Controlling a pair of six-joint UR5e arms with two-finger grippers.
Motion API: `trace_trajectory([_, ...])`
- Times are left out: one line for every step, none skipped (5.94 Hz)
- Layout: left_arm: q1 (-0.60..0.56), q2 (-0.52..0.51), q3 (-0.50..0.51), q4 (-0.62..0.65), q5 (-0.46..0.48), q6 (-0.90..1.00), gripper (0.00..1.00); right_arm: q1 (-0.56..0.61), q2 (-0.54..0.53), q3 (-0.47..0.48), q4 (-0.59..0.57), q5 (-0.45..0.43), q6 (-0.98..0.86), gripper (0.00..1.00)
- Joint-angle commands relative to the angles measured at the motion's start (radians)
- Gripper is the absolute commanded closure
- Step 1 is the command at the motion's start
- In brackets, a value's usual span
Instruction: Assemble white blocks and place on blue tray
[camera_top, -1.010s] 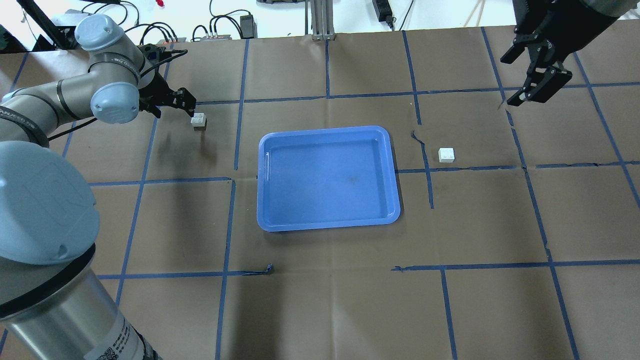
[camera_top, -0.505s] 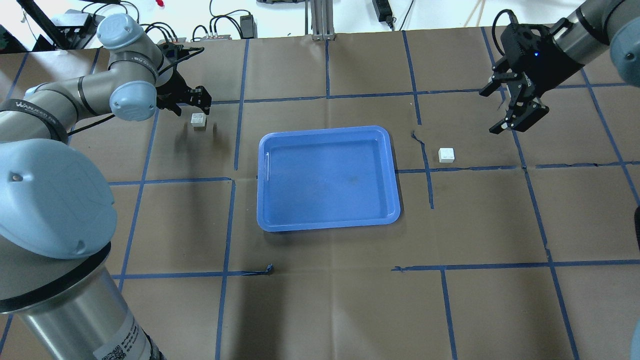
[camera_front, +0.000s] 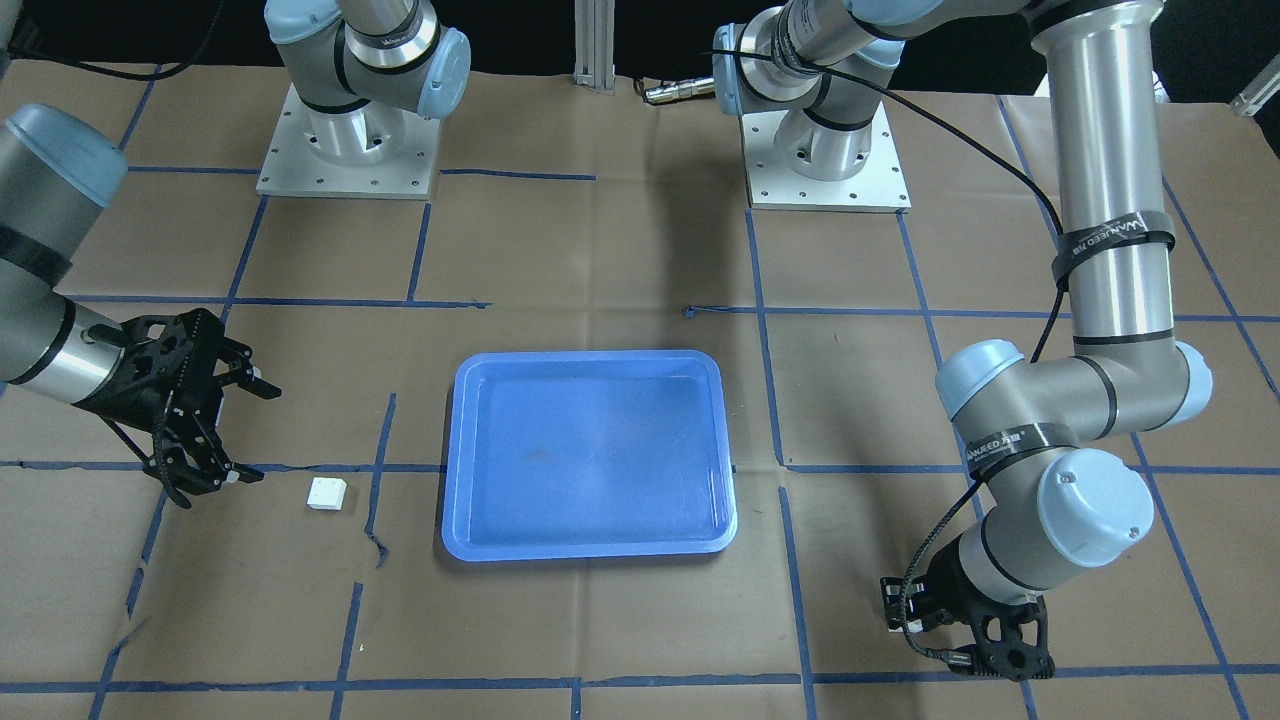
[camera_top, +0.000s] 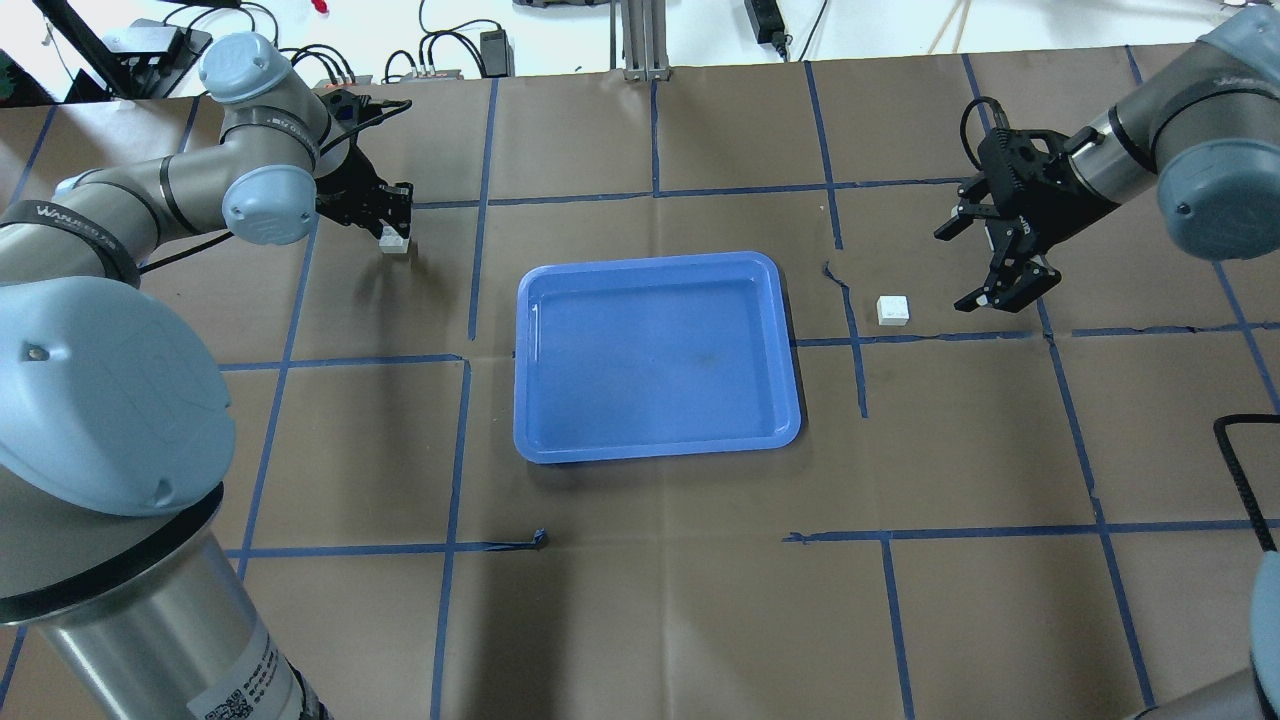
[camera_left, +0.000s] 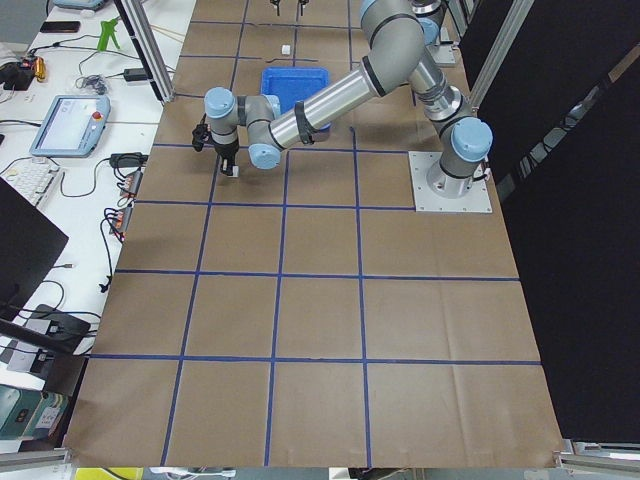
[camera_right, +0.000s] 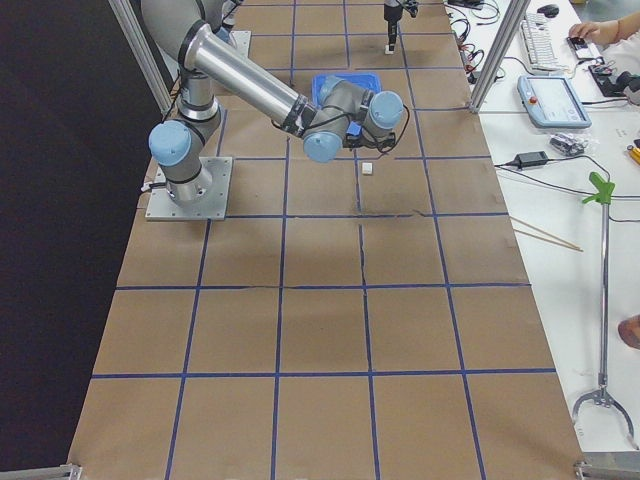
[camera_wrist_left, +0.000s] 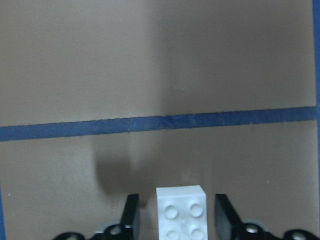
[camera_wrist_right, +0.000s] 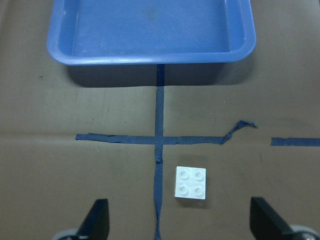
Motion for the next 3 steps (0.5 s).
trace_trajectory([-0.018,0.039,0.006,-0.029,0.005,0.034,1.0,-0.001,0.064,0.034,-0.109,0.031,0.0,0.0])
trace_trajectory([-0.049,0.082,0.011,-0.099,0.011,0.098,1.0,-0.001,0.101,0.037,-0.154,0.033,0.0,0.0])
trace_trajectory([-0.11,0.11,-0.009,-0.11,0.011,0.221,1.0,-0.001,0.119,0.038,-0.157,0.057,-0.002,0.0])
